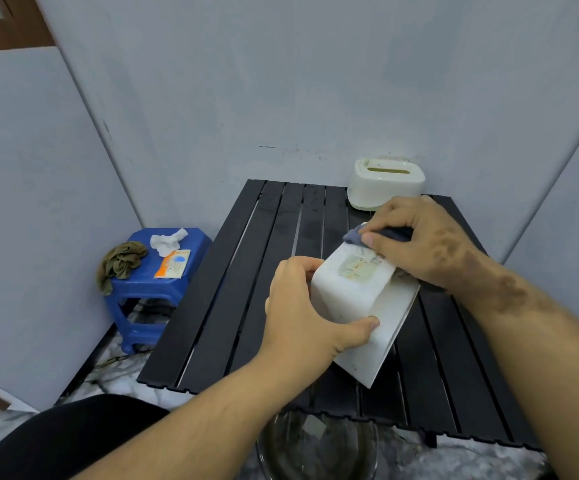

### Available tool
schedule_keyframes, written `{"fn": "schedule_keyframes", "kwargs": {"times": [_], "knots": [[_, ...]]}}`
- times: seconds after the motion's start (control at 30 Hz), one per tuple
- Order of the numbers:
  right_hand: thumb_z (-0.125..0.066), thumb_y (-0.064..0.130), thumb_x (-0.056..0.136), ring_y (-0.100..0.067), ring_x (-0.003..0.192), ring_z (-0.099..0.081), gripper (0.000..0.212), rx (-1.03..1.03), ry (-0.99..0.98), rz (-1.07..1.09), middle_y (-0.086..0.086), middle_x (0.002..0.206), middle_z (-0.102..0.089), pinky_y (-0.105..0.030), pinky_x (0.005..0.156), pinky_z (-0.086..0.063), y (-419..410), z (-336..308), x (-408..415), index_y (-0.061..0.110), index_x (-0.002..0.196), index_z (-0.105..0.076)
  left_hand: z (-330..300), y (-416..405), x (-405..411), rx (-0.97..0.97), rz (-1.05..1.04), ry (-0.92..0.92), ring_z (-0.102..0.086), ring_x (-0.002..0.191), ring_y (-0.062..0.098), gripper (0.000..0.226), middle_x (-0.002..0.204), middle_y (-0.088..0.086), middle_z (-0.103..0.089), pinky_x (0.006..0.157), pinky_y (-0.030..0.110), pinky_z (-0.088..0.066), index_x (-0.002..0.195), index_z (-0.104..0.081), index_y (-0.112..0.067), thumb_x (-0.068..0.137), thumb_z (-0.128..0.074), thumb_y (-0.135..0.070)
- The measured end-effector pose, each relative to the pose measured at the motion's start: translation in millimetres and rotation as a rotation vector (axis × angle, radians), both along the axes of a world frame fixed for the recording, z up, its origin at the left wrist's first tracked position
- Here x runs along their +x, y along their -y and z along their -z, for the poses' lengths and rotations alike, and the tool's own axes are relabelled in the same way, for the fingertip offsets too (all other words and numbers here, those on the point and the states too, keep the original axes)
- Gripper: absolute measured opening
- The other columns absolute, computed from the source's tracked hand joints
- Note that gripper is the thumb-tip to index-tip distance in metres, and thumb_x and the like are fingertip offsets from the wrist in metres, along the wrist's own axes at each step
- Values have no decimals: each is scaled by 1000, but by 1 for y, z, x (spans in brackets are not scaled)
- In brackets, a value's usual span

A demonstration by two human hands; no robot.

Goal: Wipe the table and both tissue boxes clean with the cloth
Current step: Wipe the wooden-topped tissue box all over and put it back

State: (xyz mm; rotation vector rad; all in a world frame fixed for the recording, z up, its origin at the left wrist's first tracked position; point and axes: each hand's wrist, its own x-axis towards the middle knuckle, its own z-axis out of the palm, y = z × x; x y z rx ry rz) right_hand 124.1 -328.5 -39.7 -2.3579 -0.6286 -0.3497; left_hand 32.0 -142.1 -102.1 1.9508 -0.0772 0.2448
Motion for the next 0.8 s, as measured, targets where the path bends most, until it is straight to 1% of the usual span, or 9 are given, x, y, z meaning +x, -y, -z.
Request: {"fn": "schedule_keyframes", "kwargs": {"times": [0.1,0.23,0.37,0.4,0.47,0.53,0.6,0.7,0.8], "knots": [[-68,31,80,-21,98,-50,7,-41,73,64,16,93,-64,-37,92,-43,-15,4,-6,37,81,-72,0,-1,0,-8,-1,5,-54,110,10,71,114,-21,-54,84,29,-52,101,-45,-50,43,-84,-61],[-72,28,78,-7,93,-47,7,-157,25,-222,19,93,-66,-20,84,-38,-23,-6,-24,33,83,-74,1,-2,-1,-28,11,14,-55,107,7,71,113,-18,-55,79,21,-46,102,-47,-48,44,-85,-61],[-67,40,75,-19,96,-56,5,-3,13,65,17,89,-67,-38,88,-49,-1,-5,1,40,76,-72,2,1,-2,-16,8,7,-55,109,7,72,114,-21,-55,83,26,-50,103,-48,-48,43,-85,-59],[-68,38,77,-20,97,-55,5,-18,33,92,17,89,-67,-37,91,-47,-4,-4,0,40,76,-72,2,1,-2,-18,5,6,-55,109,7,73,114,-21,-55,83,24,-49,104,-48,-47,42,-85,-58],[-67,32,77,-9,95,-51,7,-82,76,-23,18,89,-67,-22,91,-38,-18,-3,-14,36,77,-73,2,-2,-3,-40,10,5,-55,105,4,73,112,-19,-56,78,15,-45,105,-50,-45,44,-89,-54],[-71,29,76,-7,90,-49,6,-122,38,-205,19,89,-68,-15,82,-36,-31,-8,-36,32,78,-75,2,-5,-4,-63,29,2,-54,100,1,73,111,-14,-58,76,10,-44,107,-52,-43,49,-95,-44],[-76,26,77,-6,91,-51,7,-107,2,-267,20,90,-69,-16,83,-38,-25,-10,-37,32,80,-77,3,-5,-5,-77,32,-11,-54,99,-1,73,112,-13,-58,75,7,-43,107,-53,-43,52,-99,-37],[-74,30,79,-3,93,-56,7,49,17,-25,18,90,-69,-29,88,-44,-6,-3,-13,37,78,-74,6,-1,-4,-85,7,-21,-54,104,-1,74,115,-15,-58,76,6,-42,107,-52,-43,49,-97,-40],[-64,43,76,-12,93,-57,11,-32,91,19,22,90,-67,-35,89,-45,-21,6,-18,40,80,-74,6,1,-5,-109,7,-14,-54,102,-2,74,117,-10,-58,76,6,-43,108,-52,-39,52,-100,-32]]}}
